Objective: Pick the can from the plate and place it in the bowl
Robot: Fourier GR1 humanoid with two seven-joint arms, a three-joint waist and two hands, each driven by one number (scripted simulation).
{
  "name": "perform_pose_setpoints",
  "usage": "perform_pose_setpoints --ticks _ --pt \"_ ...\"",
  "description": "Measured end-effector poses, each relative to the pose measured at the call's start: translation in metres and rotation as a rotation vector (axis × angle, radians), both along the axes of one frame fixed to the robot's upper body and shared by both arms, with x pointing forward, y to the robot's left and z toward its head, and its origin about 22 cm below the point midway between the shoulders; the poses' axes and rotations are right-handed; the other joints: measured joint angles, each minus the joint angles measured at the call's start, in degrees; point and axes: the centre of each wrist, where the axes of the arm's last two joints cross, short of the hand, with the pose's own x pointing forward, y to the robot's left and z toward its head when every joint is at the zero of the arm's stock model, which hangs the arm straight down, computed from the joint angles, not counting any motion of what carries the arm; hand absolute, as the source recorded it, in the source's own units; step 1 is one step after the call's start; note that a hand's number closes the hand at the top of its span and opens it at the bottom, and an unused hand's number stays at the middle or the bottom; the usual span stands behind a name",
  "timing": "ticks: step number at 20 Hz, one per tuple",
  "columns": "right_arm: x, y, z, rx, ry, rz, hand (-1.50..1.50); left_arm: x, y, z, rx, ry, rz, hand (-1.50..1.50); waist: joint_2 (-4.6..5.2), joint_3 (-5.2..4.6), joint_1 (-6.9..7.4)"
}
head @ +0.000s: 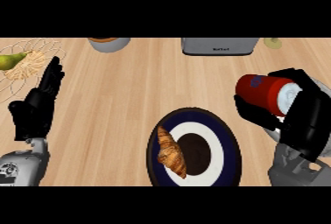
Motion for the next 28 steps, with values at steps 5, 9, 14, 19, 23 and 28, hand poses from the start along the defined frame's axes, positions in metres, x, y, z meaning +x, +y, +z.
perform_pose_setpoints --ticks 5,9,14,19,23,28 --pt "0.020 -0.056 -0.019 -0.098 0.028 -0.102 1.50 0.002 -0.001 -0.002 0.002 -0.001 0.000 0.00 0.11 0.01 0.15" --pt "0.034 -0.093 -0.041 -0.189 0.072 -0.177 1.50 0.002 -0.004 -0.002 -0.002 -0.003 -0.003 0.00 0.13 0.01 0.32" --pt "0.052 -0.138 -0.073 -0.227 0.114 -0.234 1.50 0.005 -0.004 -0.001 0.003 -0.003 -0.007 0.00 0.18 0.02 0.49" --pt "0.066 -0.173 -0.092 -0.093 0.156 -0.232 -1.50 0.002 -0.006 -0.003 0.001 -0.004 -0.017 0.00 0.29 0.05 0.90" --pt "0.072 -0.192 -0.099 0.003 0.138 -0.163 -1.50 0.002 -0.005 -0.002 0.000 -0.005 -0.020 0.00 0.05 -0.33 0.88" --pt "0.073 -0.206 -0.109 0.070 0.043 -0.076 -1.50 0.005 -0.002 0.002 0.001 -0.003 -0.013 0.00 -0.24 -0.66 0.57"
